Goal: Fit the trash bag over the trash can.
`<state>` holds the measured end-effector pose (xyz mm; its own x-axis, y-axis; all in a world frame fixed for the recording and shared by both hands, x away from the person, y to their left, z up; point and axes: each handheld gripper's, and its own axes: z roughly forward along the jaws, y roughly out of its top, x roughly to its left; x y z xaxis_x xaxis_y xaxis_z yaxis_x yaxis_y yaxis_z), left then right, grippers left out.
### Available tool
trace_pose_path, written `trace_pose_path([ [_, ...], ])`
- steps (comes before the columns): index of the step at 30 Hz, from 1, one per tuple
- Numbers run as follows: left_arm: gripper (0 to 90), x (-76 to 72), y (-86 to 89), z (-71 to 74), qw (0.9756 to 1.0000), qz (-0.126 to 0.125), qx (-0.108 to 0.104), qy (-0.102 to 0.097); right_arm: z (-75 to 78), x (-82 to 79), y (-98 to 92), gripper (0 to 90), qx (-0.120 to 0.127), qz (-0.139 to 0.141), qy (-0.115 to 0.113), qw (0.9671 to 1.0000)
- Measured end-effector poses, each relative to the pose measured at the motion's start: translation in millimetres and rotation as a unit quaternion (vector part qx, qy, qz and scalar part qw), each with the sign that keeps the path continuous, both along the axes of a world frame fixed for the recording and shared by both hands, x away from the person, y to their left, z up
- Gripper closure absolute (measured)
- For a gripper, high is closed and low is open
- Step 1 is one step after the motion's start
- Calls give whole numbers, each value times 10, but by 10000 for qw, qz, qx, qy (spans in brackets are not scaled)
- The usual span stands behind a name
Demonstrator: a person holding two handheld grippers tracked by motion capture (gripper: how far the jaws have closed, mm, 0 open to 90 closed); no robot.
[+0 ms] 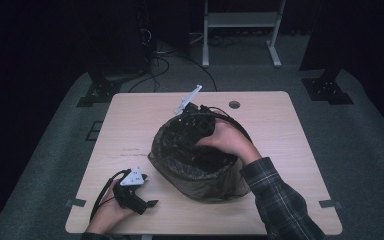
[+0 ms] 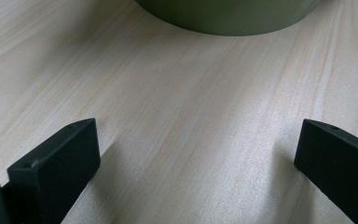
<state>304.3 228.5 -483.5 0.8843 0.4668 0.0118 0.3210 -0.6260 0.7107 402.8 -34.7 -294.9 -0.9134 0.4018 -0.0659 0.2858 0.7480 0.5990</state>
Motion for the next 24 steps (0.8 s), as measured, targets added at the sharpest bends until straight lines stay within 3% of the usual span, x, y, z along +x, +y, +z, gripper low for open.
trace_pose_path([
  [5, 0, 1, 0, 0, 10000, -4, -1, 4, -86, 91, -73, 97, -210, -409, -22, 9989],
  [9, 0, 1, 0, 0, 10000, -4, -2, 6, -97, 75, -55, 97, -298, -524, -159, 9981],
  [17, 0, 2, 0, -1, 10000, -13, -8, 3, 50, -47, -200, 97, 337, -323, -9, 9989],
  [24, 0, 3, 1, -1, 10000, -12, -8, 3, 169, -161, -435, 97, 885, -249, -4, 9958],
])
